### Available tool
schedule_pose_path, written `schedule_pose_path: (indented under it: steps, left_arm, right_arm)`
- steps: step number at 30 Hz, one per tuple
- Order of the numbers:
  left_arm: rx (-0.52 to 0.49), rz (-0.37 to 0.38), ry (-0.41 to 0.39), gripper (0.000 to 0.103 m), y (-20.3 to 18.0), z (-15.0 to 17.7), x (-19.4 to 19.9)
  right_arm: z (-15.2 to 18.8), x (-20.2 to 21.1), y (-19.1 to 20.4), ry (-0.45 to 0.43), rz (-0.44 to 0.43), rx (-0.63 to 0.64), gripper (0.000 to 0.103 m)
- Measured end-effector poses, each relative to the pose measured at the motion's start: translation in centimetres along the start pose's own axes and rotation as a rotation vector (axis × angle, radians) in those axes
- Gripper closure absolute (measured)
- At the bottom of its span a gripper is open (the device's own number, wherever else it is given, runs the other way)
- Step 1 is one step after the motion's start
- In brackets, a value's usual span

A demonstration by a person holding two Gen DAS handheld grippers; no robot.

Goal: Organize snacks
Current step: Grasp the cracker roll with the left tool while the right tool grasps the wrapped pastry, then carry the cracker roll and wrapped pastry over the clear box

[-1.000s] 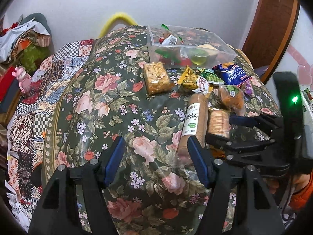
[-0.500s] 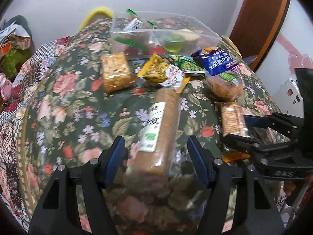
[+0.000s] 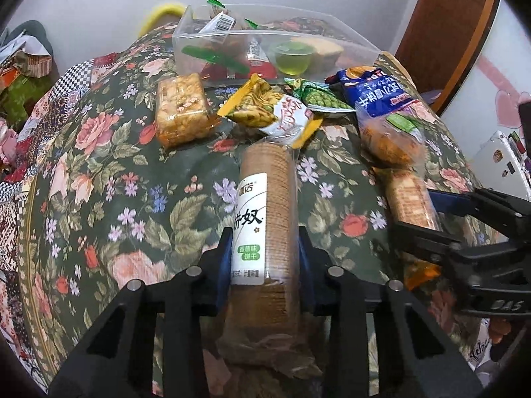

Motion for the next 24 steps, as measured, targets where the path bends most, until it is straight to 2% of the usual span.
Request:
schedule_pose_path:
  steps: [2, 5, 8, 9, 10, 14, 18, 24]
  left_arm:
    - [-0.004, 0.004, 0.003, 0.068, -0.3, 0.5, 0.3]
    - [-0.027, -0.012, 0.002, 0.068, -0.9, 0.9, 0.6]
    - [-0.025, -0.021, -0.003, 0.067, -1.2, 0.9, 0.2]
    - [-0.014, -0.02, -0.003, 0.067, -1.2, 0.8, 0.0]
    - [-0.008, -0.019, -0.005, 0.066, -1.2, 0.7, -0.1]
    - [-0.003, -0.022, -0.012, 0.068, -1.3, 0.3, -0.3]
    - [0.016, 0.016, 0.004, 0.069, -1.3, 0.2, 0.3]
    - [0.027, 0.023, -0.044, 0.069, -1.2, -0.5, 3.2]
  right_arm:
    - [-0.1, -0.7, 0.3, 0.002, 0.02, 0.016, 0.039]
    - [-0.1, -0.9, 0.4, -0.019, 0.061, 0.038, 0.047]
    - [-0.1, -0.7, -0.1, -0.027, 0.066, 0.046, 0.058]
    - [0.0, -0.5, -0.4, -0.027, 0.064, 0.043, 0.068]
    - [0.0, -0.4, -0.7, -0.026, 0.053, 0.037, 0.07]
    - [0.2, 0.3, -1.6, -0.03, 0.018, 0.006, 0.07]
    - [0.1, 1.4, -1.2, -0.043, -0.014, -0.001, 0.071]
    - [-1.0, 4.5, -0.3, -0.117, -0.012, 0.039, 0.071]
Point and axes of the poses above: each gripper's, at about its wrist camera, not at the fingertips, and x roughly against the way its jaws point, y to its left, z to its underside, the point moved 9 cm from there along -x, roughly the way its jaws point, and after that the axes turned 4 degrees about y, right-handed, at the moved point
